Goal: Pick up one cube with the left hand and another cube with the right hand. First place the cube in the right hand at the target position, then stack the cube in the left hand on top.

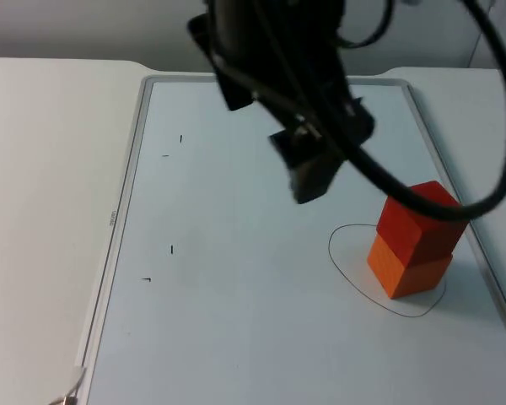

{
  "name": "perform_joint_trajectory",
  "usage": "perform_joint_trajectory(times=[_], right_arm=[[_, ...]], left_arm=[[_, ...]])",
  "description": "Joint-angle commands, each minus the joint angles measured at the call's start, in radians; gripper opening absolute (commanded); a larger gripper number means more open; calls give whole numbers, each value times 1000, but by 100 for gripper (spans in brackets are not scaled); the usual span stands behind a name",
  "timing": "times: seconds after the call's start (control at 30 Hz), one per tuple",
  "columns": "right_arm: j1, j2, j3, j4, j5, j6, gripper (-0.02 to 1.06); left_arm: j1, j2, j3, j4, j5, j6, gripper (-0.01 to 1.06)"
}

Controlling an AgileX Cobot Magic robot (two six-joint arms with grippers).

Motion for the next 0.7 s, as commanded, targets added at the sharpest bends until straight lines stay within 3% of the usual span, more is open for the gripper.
perform_joint_trajectory(times=[0.0, 0.27, 0.47, 0.67], right_arm=[[3, -1, -4, 8, -14, -15, 104], [3, -1, -4, 8, -16, -17, 104], [3, -1, -4, 8, -16, -19, 104], [3, -1, -4, 6, -16, -26, 104]], left_arm=[[31, -79, 90, -1, -41, -21, 105], [106, -399, 422, -55, -215, -42, 105], [106, -604, 517, -47, -220, -96, 105], [106, -910, 630, 58, -222, -252, 105]])
